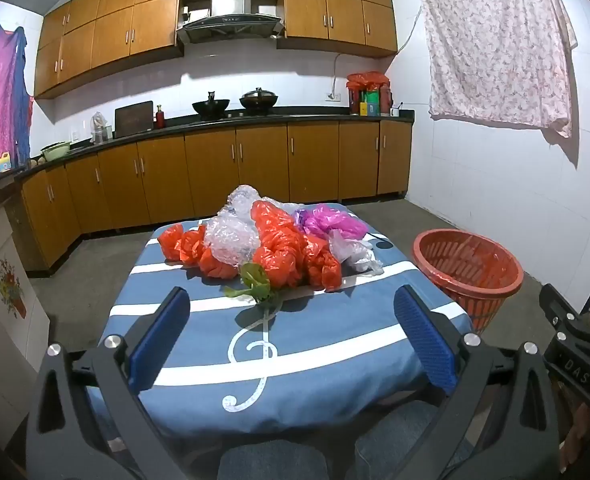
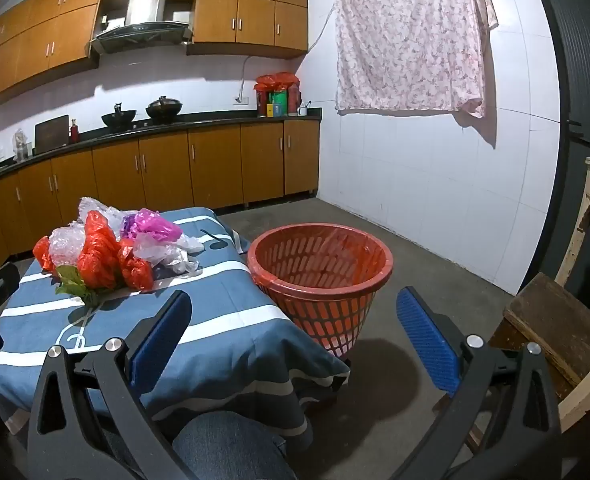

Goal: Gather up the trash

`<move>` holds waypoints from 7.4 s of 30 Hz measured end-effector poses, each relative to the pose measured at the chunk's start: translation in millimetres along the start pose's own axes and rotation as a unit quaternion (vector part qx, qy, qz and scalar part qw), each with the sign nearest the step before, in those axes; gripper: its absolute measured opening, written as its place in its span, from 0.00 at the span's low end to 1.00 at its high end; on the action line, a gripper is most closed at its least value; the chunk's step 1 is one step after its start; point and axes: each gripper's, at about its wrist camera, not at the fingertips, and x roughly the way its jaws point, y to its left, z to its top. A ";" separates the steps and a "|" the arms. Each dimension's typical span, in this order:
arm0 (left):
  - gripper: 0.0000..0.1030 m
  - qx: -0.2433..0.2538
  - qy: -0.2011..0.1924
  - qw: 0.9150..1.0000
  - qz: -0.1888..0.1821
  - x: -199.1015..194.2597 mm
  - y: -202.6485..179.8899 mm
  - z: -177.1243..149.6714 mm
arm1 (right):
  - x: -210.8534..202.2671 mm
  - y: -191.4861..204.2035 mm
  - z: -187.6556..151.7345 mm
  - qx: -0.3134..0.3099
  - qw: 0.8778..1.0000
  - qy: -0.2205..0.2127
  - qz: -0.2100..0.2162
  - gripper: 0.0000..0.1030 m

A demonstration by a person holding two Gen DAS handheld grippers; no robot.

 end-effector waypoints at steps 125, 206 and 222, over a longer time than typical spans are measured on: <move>0.96 -0.047 0.038 0.997 0.056 35.5 38.6 -15.4 | 42.3 21.9 7.7 -0.009 0.999 0.022 0.039 0.98; 0.39 -0.062 0.163 0.984 -0.022 256.9 41.9 52.7 | 210.0 87.9 75.8 -0.026 0.967 0.075 0.242 0.03; 0.37 -0.050 0.089 0.992 -0.078 204.2 11.0 100.0 | 192.2 48.9 84.5 -0.011 0.977 0.043 0.208 0.03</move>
